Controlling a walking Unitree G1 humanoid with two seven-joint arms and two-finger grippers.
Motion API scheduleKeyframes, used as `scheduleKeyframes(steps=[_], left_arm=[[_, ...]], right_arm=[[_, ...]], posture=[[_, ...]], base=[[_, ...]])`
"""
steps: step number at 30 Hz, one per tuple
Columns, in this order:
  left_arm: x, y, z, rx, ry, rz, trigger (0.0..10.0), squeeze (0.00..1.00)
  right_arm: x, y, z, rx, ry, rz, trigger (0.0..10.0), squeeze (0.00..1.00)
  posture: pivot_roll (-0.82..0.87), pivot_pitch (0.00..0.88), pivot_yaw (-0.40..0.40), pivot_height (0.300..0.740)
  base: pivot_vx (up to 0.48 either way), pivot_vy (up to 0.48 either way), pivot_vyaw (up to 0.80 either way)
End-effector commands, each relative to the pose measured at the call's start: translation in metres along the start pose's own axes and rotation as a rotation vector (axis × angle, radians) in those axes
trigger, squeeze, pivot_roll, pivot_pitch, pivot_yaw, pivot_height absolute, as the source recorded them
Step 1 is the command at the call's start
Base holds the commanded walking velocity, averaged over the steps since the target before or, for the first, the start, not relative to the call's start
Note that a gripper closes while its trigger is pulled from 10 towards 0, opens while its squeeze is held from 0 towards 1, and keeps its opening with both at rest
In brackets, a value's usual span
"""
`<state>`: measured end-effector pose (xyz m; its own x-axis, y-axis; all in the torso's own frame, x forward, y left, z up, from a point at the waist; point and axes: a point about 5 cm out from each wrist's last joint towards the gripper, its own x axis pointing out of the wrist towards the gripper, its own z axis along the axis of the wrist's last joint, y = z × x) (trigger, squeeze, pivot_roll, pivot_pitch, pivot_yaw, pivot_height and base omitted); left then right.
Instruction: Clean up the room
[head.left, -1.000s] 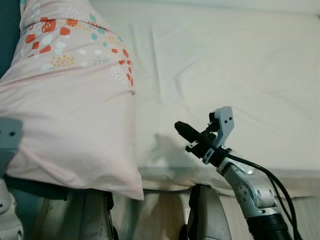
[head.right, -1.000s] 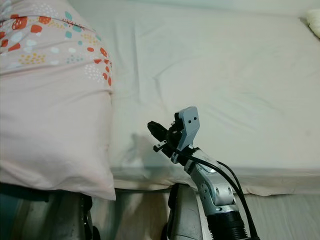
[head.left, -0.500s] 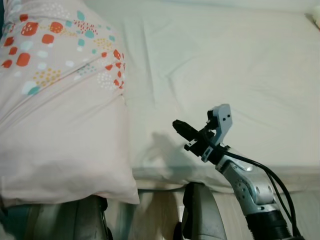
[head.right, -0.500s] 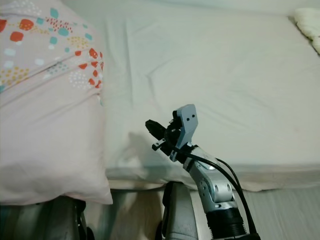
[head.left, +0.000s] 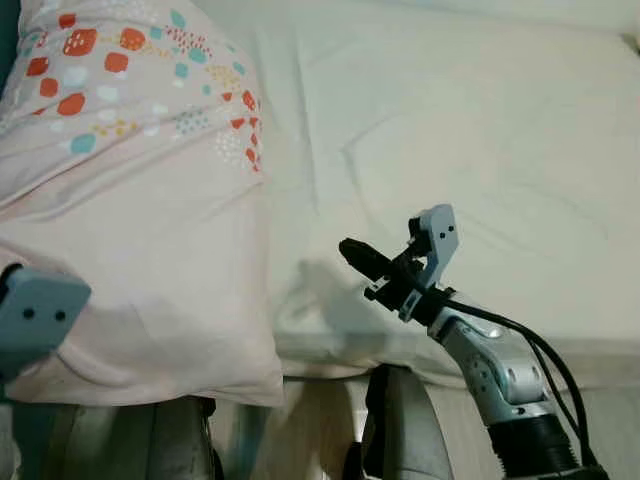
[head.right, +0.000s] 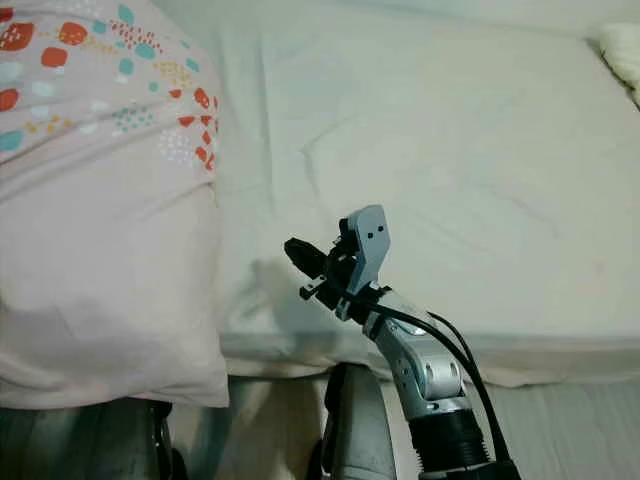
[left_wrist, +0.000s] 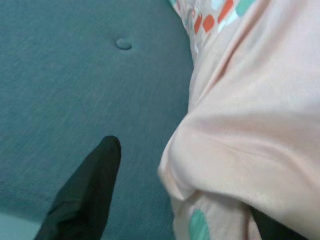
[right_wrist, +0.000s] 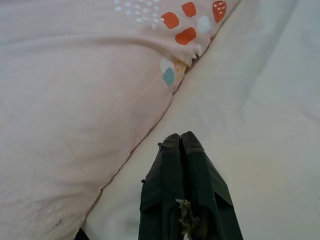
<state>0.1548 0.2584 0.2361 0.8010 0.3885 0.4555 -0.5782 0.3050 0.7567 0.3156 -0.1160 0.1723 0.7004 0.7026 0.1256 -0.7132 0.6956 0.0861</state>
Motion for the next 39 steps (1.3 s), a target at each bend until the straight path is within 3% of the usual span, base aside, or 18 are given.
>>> scheduleKeyframes(steps=[1, 9, 10, 11, 12, 19, 20, 22, 23, 25, 26, 27, 28, 29, 31, 32, 37, 39], left_arm=[[-0.009, 0.005, 0.001, -0.004, -0.015, -0.014, 10.0, 1.00], [-0.050, 0.020, -0.036, 0.144, 0.188, -0.071, 10.0, 1.00], [-0.059, 0.022, -0.045, 0.167, 0.244, -0.074, 10.0, 0.66], [-0.065, 0.024, -0.052, 0.187, 0.292, -0.065, 10.0, 0.44], [-0.069, 0.027, -0.057, 0.200, 0.332, -0.061, 10.0, 0.00], [-0.063, 0.035, -0.037, 0.063, 0.251, 0.012, 10.0, 0.00], [-0.054, 0.038, -0.024, -0.013, 0.186, 0.046, 10.0, 0.00], [-0.024, 0.037, 0.016, -0.218, -0.070, 0.126, 10.0, 0.00], [-0.024, 0.037, 0.016, -0.218, -0.070, 0.126, 10.0, 0.00], [-0.004, 0.032, 0.050, -0.366, -0.244, 0.111, 10.0, 0.00], [-0.004, 0.032, 0.050, -0.366, -0.244, 0.111, 10.0, 0.00], [0.006, 0.021, 0.067, -0.474, -0.306, 0.034, 10.0, 0.00], [0.018, -0.001, 0.083, -0.646, -0.316, -0.126, 10.0, 0.00], [0.018, -0.001, 0.083, -0.646, -0.316, -0.126, 10.0, 0.00], [0.028, -0.025, 0.081, -0.861, -0.186, -0.234, 10.0, 0.00], [0.028, -0.025, 0.081, -0.861, -0.186, -0.234, 10.0, 0.00], [0.048, -0.040, 0.099, -1.100, -0.184, -0.390, 10.0, 0.00], [0.053, -0.040, 0.103, -1.095, -0.199, -0.413, 10.0, 0.00]], right_arm=[[-0.004, -0.001, -0.008, 0.017, 0.025, -0.005, 10.0, 0.00], [0.002, -0.001, -0.008, 0.021, 0.026, 0.014, 10.0, 0.00], [0.003, -0.002, -0.008, 0.026, 0.017, 0.003, 10.0, 0.00], [0.003, -0.003, -0.008, 0.037, 0.009, -0.007, 10.0, 0.00], [0.004, -0.003, -0.007, 0.046, 0.000, -0.017, 10.0, 0.00], [0.008, -0.008, -0.003, 0.019, -0.025, -0.074, 10.0, 0.00], [0.008, -0.013, -0.001, 0.006, -0.040, -0.094, 10.0, 0.00], [0.009, -0.025, 0.003, -0.069, -0.051, -0.178, 10.0, 0.00], [0.009, -0.025, 0.003, -0.069, -0.051, -0.178, 10.0, 0.00], [0.010, -0.032, 0.009, -0.117, -0.072, -0.231, 10.0, 0.00], [0.010, -0.032, 0.009, -0.117, -0.072, -0.231, 10.0, 0.00], [0.010, -0.034, 0.012, -0.132, -0.084, -0.245, 10.0, 0.00], [0.010, -0.037, 0.016, -0.146, -0.098, -0.271, 10.0, 0.00], [0.010, -0.037, 0.016, -0.146, -0.098, -0.271, 10.0, 0.00], [0.005, -0.039, 0.017, -0.144, -0.106, -0.291, 10.0, 0.00], [0.005, -0.039, 0.017, -0.144, -0.106, -0.291, 10.0, 0.00], [-0.010, -0.043, 0.013, -0.159, -0.116, -0.341, 10.0, 0.00], [-0.011, -0.044, 0.011, -0.165, -0.121, -0.353, 10.0, 0.00]], posture=[[0.21, 0.258, -0.071, 0.536], [0.25, 0.271, -0.070, 0.536], [0.26, 0.271, -0.073, 0.536], [0.27, 0.272, -0.084, 0.536], [0.27, 0.272, -0.084, 0.536], [0.29, 0.259, -0.101, 0.536], [0.29, 0.257, -0.113, 0.536], [0.31, 0.254, -0.134, 0.545], [0.31, 0.254, -0.134, 0.545], [0.29, 0.239, -0.147, 0.555], [0.29, 0.239, -0.147, 0.555], [0.27, 0.225, -0.140, 0.559], [0.25, 0.211, -0.135, 0.569], [0.25, 0.211, -0.135, 0.569], [0.24, 0.204, -0.128, 0.578], [0.24, 0.204, -0.128, 0.578], [0.20, 0.183, -0.115, 0.601], [0.20, 0.183, -0.115, 0.610]], base=[[0.000, 0.000, 0.00], [0.000, 0.000, 0.00], [0.000, 0.000, 0.00], [0.000, 0.000, 0.00], [0.000, 0.000, 0.00], [0.000, 0.000, 0.00], [0.000, 0.000, 0.00], [0.000, 0.000, 0.00], [0.000, 0.000, 0.00], [0.000, 0.000, 0.00], [0.000, 0.000, 0.00], [0.000, 0.000, 0.00], [0.000, 0.000, 0.00], [0.000, 0.000, 0.00], [0.000, 0.000, 0.00], [0.000, 0.000, 0.00], [0.000, 0.000, 0.00], [0.000, 0.000, 0.00]])
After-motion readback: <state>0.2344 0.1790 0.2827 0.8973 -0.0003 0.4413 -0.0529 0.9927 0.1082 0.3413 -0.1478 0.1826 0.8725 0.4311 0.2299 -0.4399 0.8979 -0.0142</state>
